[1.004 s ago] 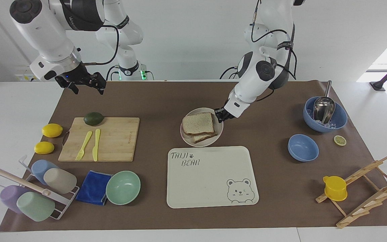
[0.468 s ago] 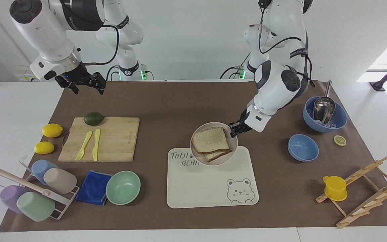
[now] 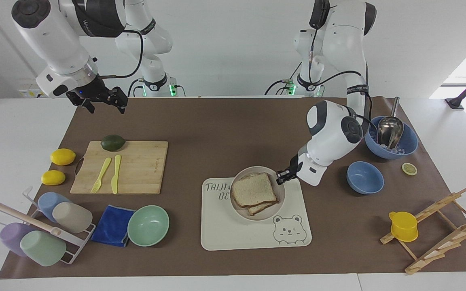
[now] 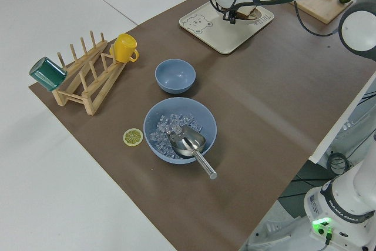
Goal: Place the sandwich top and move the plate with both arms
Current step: 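Lift the plate and set it onto the bear tray with the left gripper, then open the left gripper and draw it back from the plate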
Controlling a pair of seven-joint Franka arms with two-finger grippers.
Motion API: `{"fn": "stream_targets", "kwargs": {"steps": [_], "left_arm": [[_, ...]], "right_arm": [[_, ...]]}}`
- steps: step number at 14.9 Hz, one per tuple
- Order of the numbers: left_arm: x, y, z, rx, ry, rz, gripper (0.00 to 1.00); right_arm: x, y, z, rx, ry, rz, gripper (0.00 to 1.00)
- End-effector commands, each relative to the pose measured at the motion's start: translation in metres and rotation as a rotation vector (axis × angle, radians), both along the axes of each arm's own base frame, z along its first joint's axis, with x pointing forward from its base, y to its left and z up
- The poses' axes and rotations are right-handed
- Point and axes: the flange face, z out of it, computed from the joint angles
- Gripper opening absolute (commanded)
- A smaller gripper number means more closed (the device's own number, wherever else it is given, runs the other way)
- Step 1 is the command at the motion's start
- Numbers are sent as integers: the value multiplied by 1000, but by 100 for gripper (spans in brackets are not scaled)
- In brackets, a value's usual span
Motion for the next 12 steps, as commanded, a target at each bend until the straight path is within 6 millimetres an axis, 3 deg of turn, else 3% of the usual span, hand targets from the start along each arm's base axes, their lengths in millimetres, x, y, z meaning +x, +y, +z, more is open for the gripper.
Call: {"fn": "stream_targets", "kwargs": {"steps": [1, 8, 12], "left_arm": [[18, 3, 1, -30, -44, 31, 0], [9, 1, -29, -9, -96, 59, 0], [9, 3, -29, 2, -107, 53, 0]], "right_arm": [[-3, -1, 2, 19, -5, 8, 100], [-3, -1, 2, 19, -5, 8, 100], [-3, -1, 2, 19, -5, 8, 100]]}}
